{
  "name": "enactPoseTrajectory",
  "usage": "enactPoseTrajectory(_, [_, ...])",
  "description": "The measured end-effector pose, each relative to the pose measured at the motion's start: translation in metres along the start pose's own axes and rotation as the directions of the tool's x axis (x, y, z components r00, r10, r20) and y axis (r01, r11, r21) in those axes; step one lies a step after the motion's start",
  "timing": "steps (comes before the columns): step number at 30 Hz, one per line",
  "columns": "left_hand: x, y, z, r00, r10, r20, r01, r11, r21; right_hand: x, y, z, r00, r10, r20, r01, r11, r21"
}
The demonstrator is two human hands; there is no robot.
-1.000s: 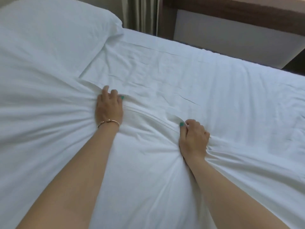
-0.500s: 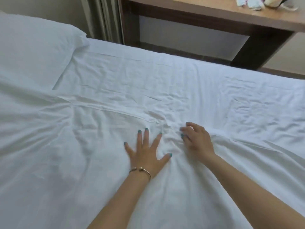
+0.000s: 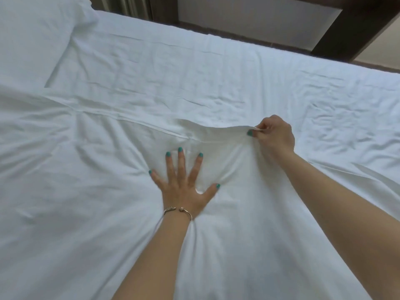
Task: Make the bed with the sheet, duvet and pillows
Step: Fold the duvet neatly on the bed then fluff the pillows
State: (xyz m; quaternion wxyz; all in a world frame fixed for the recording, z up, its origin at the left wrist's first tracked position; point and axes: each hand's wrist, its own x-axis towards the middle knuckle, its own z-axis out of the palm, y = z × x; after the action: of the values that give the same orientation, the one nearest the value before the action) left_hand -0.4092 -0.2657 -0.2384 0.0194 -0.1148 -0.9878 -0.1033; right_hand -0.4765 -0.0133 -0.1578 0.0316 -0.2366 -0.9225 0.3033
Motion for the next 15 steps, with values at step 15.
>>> enactPoseTrajectory(15, [0.004, 0.020, -0.024, 0.903, -0.234, 0.359, 0.157, 0.960, 0.232, -0.209, 0.099, -0.056, 0.919, 0.084, 0.385, 0.135, 0.851, -0.507])
